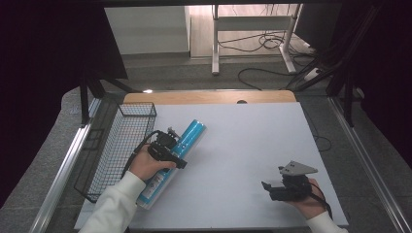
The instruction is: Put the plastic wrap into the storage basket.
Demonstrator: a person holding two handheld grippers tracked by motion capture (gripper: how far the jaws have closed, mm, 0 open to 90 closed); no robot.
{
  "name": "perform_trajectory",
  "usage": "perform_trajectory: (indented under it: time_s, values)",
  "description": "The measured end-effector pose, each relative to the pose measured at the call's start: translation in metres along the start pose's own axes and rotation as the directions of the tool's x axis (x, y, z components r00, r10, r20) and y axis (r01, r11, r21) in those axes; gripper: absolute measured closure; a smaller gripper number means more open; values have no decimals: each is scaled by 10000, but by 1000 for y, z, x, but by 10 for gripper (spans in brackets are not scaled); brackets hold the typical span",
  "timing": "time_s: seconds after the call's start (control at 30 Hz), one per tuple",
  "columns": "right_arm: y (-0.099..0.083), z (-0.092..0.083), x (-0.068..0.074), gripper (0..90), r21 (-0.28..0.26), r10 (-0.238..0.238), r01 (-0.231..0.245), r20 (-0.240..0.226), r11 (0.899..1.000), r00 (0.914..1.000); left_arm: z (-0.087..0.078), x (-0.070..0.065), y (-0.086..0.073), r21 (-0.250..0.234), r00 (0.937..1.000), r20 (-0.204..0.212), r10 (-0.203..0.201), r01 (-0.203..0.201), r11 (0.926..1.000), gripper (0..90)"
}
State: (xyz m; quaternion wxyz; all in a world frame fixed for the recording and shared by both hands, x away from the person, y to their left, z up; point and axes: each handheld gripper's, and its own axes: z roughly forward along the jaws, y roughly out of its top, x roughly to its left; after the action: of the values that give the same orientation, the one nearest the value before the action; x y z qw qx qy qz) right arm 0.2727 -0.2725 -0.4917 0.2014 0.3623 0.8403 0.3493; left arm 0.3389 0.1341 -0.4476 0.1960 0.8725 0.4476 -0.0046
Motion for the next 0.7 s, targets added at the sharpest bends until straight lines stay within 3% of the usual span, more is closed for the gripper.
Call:
perform_trajectory:
  time_s: [0.7]
  values:
    - [0,0,-1,179,-8,-1,1,13,10000,10000,-39,-2,8,-338,9992,-214,337,-344,9988,320]
